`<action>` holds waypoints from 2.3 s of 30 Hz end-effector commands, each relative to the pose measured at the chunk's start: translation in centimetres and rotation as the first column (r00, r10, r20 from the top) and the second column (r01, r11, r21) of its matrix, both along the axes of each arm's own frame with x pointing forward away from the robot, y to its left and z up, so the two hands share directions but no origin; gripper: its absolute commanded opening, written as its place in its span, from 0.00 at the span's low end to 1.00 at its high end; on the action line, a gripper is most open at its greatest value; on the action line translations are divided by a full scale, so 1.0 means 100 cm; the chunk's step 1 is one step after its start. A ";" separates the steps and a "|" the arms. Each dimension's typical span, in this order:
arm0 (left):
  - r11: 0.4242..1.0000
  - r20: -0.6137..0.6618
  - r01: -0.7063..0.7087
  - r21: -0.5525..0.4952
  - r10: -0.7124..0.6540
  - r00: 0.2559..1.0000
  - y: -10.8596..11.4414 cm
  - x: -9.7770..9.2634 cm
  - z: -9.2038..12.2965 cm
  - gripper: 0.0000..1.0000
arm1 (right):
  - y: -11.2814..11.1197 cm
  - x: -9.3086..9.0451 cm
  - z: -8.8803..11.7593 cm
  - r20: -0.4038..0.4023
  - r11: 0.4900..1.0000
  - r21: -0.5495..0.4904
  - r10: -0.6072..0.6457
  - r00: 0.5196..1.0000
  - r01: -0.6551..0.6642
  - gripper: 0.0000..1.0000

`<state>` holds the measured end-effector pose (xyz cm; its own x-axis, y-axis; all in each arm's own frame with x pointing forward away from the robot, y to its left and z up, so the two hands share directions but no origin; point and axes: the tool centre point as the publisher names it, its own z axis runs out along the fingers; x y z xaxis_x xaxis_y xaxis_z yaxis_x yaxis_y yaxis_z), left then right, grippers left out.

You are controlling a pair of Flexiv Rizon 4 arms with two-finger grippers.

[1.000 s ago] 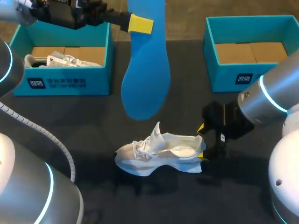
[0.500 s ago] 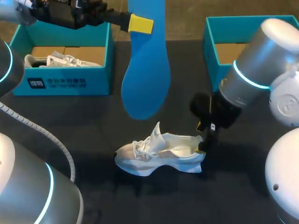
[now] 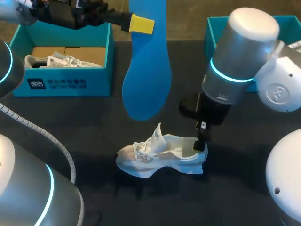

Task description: Take the shoe out of the shoebox, open the shoe tongue, remove and reinsert the insole, then place the shoe into the shoebox

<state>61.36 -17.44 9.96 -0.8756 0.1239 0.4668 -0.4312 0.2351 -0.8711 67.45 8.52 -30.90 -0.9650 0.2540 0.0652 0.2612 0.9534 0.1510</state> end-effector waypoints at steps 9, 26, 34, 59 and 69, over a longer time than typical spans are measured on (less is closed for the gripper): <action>1.000 0.000 0.000 0.001 0.000 1.000 -0.001 0.000 0.000 0.00 | 0.016 0.000 -0.002 0.055 0.997 -0.070 0.017 0.998 -0.013 1.00; 1.000 0.000 0.000 0.001 0.000 1.000 -0.001 0.000 0.000 0.00 | 0.039 0.024 -0.001 0.122 0.993 -0.093 0.085 0.989 -0.074 1.00; 1.000 0.000 0.000 0.001 0.000 1.000 -0.001 0.000 0.000 0.00 | 0.045 0.036 -0.017 0.171 0.993 -0.066 0.112 0.979 -0.102 1.00; 1.000 0.000 0.000 0.001 0.000 1.000 -0.001 0.000 0.000 0.00 | 0.046 0.058 -0.075 0.132 0.992 -0.037 0.122 0.984 -0.118 0.69; 1.000 0.000 0.000 0.001 0.000 1.000 -0.001 0.000 0.000 0.00 | 0.047 0.056 -0.083 0.088 0.992 -0.015 0.127 0.988 -0.126 0.00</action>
